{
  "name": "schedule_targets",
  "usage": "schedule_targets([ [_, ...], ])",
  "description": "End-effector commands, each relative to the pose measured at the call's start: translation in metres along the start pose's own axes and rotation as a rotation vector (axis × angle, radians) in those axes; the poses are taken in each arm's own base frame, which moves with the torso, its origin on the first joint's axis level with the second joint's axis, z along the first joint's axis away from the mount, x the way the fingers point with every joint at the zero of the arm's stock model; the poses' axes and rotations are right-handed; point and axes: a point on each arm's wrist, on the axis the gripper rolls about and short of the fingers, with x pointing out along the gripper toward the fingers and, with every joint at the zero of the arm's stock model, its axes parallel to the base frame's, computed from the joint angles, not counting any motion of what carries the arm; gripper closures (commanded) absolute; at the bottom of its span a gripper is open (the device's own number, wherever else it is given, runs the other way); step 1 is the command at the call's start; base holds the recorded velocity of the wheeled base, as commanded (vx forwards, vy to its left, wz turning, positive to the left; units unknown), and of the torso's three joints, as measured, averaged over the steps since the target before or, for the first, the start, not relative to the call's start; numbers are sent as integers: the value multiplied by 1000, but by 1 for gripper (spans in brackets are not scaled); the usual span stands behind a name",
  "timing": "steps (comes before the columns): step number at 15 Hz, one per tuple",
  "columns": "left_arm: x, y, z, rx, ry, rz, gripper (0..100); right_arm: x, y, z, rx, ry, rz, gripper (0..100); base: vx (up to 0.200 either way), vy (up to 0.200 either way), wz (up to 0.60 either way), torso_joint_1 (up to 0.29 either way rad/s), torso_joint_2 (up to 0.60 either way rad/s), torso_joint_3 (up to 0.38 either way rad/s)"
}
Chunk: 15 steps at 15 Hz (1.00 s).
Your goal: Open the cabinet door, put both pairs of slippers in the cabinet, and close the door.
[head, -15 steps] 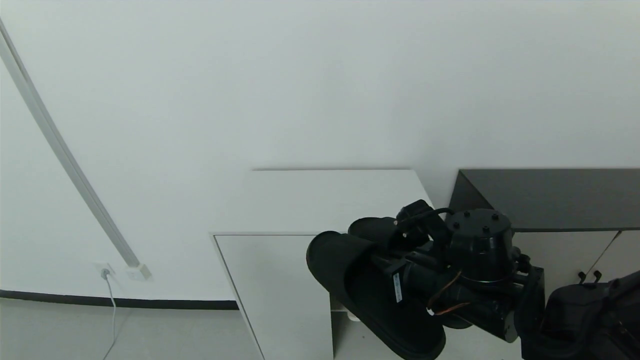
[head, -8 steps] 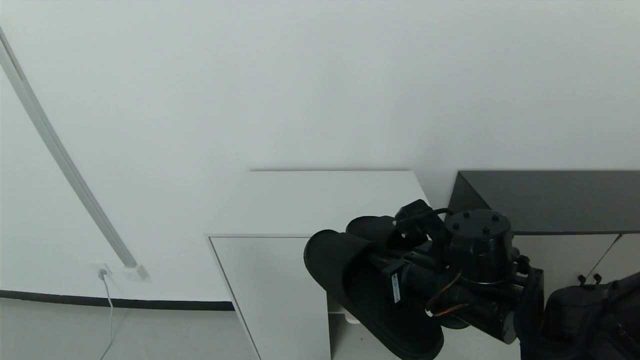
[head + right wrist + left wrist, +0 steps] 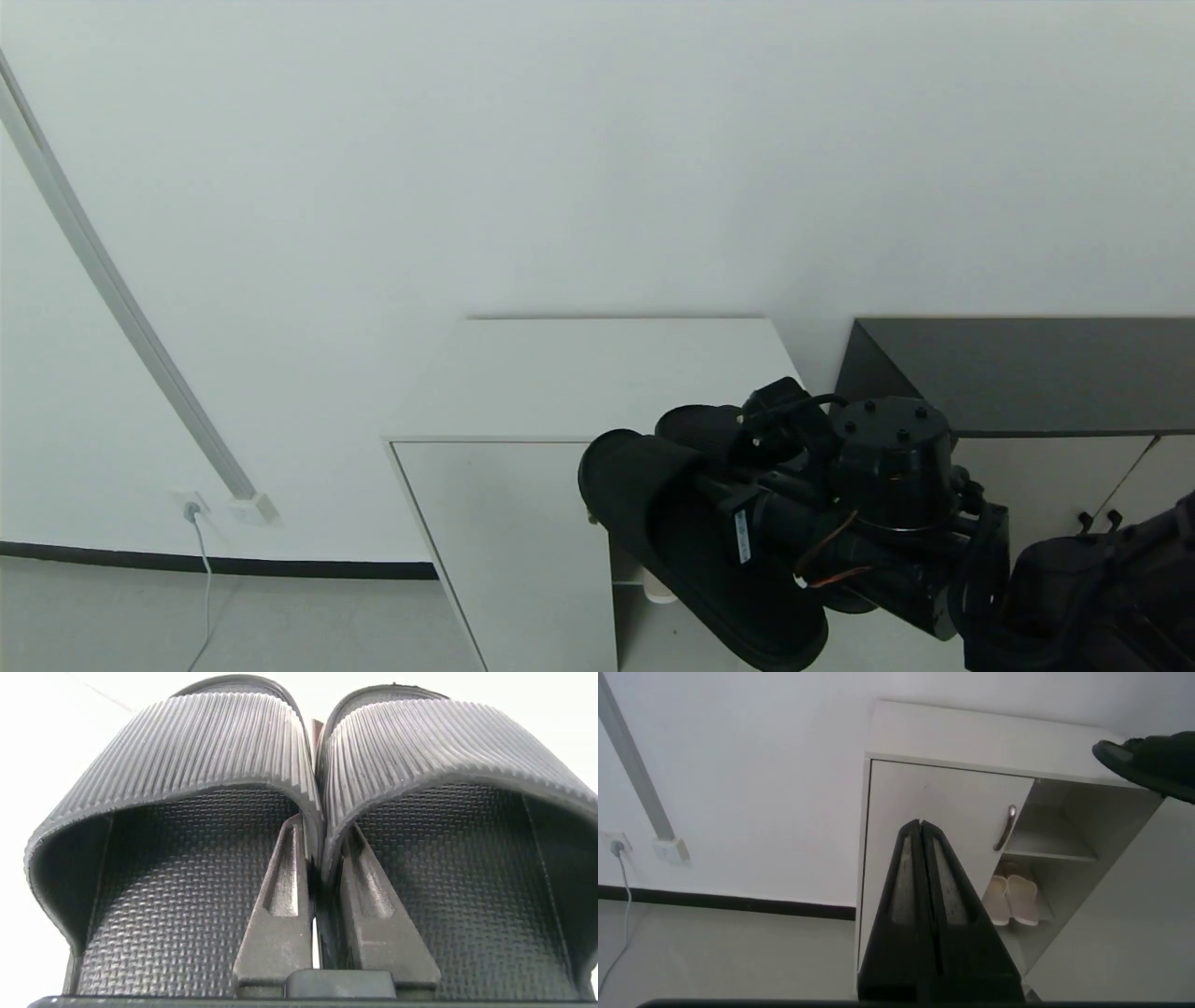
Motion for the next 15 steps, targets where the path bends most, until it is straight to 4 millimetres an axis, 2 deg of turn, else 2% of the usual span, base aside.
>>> schedule_targets([
  [1, 0, 0, 0, -1, 2, 1, 100, -1, 0, -1, -1, 5, -1, 100, 0, 0, 0, -71, 124, 76],
  [5, 0, 0, 0, 1, 2, 1, 100, -12, -2, 0, 0, -1, 2, 100, 0, 0, 0, -149, 334, 179],
  [15, 0, 0, 0, -1, 2, 1, 100, -10, -2, -3, 0, 11, 0, 100, 0, 0, 0, -189, 437, 248],
])
